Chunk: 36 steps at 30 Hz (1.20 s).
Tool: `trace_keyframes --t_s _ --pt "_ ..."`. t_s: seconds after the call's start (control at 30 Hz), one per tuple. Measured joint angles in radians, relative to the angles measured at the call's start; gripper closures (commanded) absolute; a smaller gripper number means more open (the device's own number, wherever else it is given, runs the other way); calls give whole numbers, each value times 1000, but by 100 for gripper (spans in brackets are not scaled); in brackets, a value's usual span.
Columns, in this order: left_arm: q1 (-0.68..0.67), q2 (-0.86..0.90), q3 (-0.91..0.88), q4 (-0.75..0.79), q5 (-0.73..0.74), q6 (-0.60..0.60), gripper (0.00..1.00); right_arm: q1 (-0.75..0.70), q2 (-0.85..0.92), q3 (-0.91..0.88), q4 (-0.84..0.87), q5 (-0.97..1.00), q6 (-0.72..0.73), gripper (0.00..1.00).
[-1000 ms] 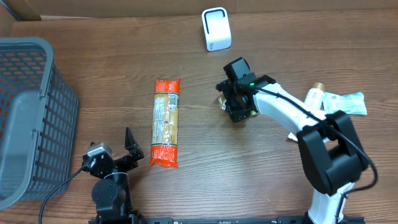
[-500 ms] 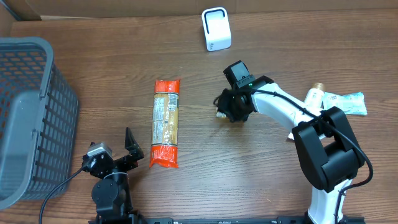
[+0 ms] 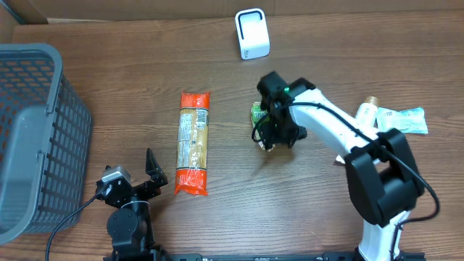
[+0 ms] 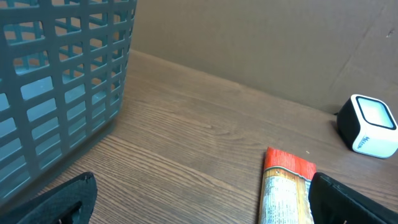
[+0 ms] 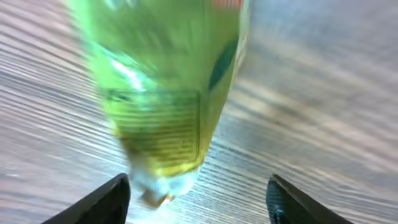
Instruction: Scan the item barcode
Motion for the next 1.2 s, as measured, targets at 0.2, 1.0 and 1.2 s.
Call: trace_keyframes --t_s 0.2,1.0,1.2 --pt "0 0 0 0 0 0 0 -1 -67 -3 72 -59 -20 46" --pt "0 0 0 0 0 0 0 39 -115 -104 57 203 41 96" --pt "0 0 0 0 0 0 1 201 -101 -101 24 492 127 96"
